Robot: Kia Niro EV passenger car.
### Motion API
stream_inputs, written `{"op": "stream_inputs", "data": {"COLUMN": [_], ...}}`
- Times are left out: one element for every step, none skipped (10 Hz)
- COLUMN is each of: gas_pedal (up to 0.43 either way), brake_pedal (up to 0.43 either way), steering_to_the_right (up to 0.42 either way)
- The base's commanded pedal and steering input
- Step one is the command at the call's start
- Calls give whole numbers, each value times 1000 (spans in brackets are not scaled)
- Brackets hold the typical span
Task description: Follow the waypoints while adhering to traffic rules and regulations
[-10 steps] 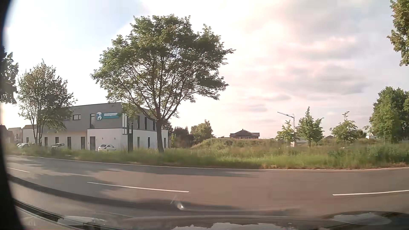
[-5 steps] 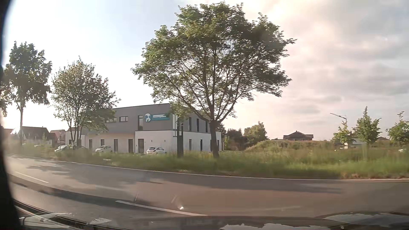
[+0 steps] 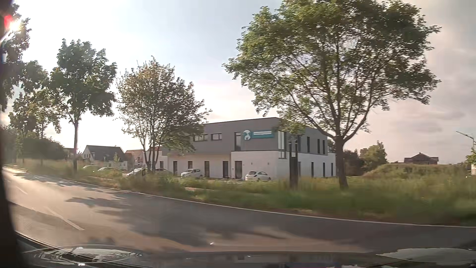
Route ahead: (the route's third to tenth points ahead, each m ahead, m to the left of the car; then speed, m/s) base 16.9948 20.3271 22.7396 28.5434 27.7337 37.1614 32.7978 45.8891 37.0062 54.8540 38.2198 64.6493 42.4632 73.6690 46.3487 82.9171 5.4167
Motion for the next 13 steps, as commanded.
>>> {"op": "stream_inputs", "data": {"gas_pedal": [339,331,331,319,311,287,287,287,299,299,299,311,319], "brake_pedal": [0,0,0,0,0,0,0,0,0,0,0,0,0], "steering_to_the_right": [-432,-424,-415,-410,-405,-397,-388,-379,-365,-351,-328,-290,-253]}}
